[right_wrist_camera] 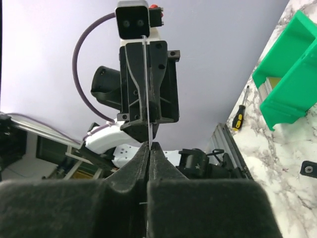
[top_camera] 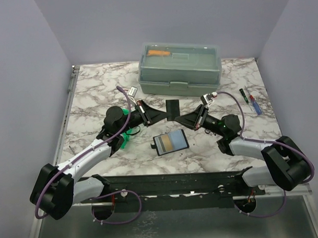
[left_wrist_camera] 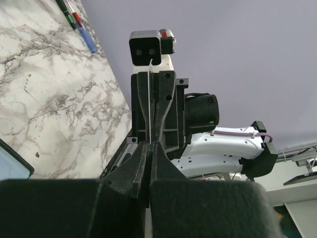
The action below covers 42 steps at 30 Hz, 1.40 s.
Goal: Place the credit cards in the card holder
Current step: Pick up the credit card from the storage box, then insert the credit card into the card holder.
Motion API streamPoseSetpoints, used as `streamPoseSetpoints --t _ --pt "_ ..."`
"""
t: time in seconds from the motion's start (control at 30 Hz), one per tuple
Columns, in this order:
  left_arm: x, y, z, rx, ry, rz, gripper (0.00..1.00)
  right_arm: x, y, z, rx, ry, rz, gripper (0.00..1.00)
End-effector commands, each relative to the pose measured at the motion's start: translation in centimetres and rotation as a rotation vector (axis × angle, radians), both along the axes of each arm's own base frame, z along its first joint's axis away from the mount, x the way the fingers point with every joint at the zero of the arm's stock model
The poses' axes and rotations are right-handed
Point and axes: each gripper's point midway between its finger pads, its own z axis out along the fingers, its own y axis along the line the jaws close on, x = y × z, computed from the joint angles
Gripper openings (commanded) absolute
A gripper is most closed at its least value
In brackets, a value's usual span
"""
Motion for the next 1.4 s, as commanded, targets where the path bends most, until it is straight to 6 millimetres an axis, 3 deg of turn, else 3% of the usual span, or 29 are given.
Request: streamPoseSetpoints --t 0.0,0.1,0.17,0.23,0.3,0.47,0.67,0.9,1.37 --pt "0.3 -0.2 -0.2 -0.004 -0.014 0.013 0.02 0.6 -0.5 -1.3 -0.051 0.017 -0.038 0.00" --pt "1.2 0.7 -5.3 0.200 0.131 0.090 0.43 2.8 -2.2 -7.7 -0.365 0.109 -0.150 0.00" --pt "1.4 2.3 -9.4 0.395 0.230 0.148 0.53 3.5 -4.3 -11.8 -0.616 0.137 -0.193 0.00" --pt "1.0 3.7 -12.3 0.538 0.308 0.167 0.60 2.7 -6.1 -14.2 -0.765 0.136 -0.160 0.00" --pt "0.4 4.3 -14.0 0.602 0.355 0.156 0.62 1.1 -6.9 -15.9 -0.845 0.144 -0.067 0.00" --pt "-1.4 2.6 -16.8 0.647 0.419 0.032 0.55 -3.5 -6.1 -16.9 -0.834 0.153 0.240 0.00" --pt "-2.4 1.2 -20.2 0.739 0.463 -0.057 0.41 -5.2 -5.3 -17.1 -0.760 0.190 0.350 0.00" --pt "-2.7 2.9 -23.8 0.867 0.506 -0.036 0.29 -4.6 -4.7 -18.4 -0.789 0.225 0.380 0.00" --pt "-2.4 5.0 -25.9 0.996 0.503 0.014 0.24 -3.3 -3.9 -20.4 -0.782 0.222 0.426 0.00"
